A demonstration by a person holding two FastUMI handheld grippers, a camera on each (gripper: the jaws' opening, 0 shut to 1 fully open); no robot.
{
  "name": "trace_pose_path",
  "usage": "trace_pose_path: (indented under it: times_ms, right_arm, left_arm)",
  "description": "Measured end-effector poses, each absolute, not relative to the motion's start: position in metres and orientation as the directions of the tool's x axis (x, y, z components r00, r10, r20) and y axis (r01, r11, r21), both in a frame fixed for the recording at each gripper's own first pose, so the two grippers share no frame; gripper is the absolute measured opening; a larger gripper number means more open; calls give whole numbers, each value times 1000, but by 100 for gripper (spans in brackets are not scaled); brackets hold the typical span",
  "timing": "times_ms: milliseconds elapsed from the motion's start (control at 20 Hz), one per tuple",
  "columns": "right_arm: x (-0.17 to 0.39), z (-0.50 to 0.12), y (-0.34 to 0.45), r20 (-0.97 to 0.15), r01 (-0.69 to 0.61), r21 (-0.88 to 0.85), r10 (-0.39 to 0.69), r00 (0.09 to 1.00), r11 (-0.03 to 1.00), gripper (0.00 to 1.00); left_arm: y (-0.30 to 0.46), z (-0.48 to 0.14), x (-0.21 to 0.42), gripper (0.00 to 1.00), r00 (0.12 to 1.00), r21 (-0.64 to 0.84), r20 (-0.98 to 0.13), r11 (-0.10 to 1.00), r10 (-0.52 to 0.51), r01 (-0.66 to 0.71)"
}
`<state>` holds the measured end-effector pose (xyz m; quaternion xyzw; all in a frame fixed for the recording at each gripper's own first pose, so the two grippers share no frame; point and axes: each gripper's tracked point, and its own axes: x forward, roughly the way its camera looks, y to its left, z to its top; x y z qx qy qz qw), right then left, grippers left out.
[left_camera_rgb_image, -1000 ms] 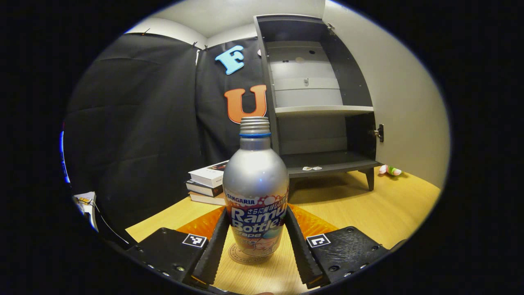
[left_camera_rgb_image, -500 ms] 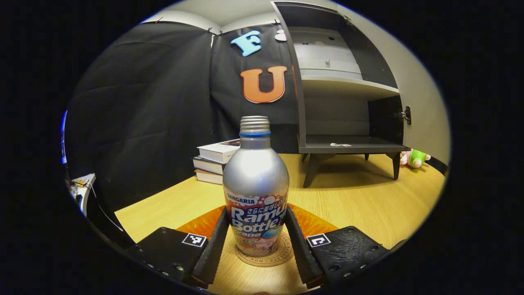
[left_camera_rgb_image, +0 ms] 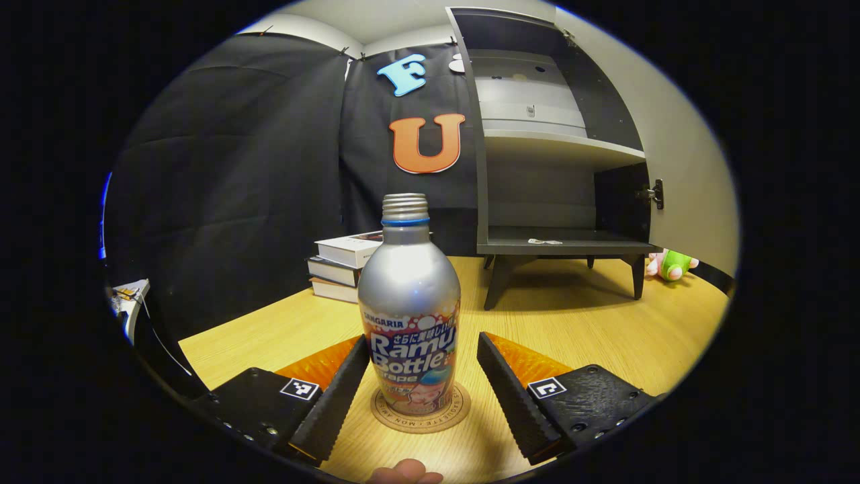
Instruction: Open the cabinet door with the right hand, grasp the bottle in the cabinet with the left hand and place it on the coaster, then close the cabinet door with the right hand.
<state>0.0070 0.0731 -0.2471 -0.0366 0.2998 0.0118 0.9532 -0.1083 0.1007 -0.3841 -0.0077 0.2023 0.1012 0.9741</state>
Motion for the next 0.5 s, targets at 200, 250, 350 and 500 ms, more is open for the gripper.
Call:
trace_pose_path:
  times_ms: [200, 250, 350, 500]
  right_arm:
    - [6, -235, 77, -546, -39, -44, 9, 838, 998, 100]
    - [5, -232, 77, -533, -37, -44, 8, 846, 998, 100]
    - [2, -225, 76, -513, -27, -38, 4, 859, 999, 100]
    - [-2, -203, 72, -460, 5, 0, -4, 888, 1000, 100]
  left_arm:
    - [102, -373, -159, 97, 863, 55, -468, 980, 193, -189]
    - [103, -363, -171, 96, 855, 59, -480, 980, 196, -191]
    - [109, -334, -184, 97, 849, 85, -488, 979, 203, -185]
    - [108, -262, -182, 97, 877, 132, -438, 979, 198, -155]
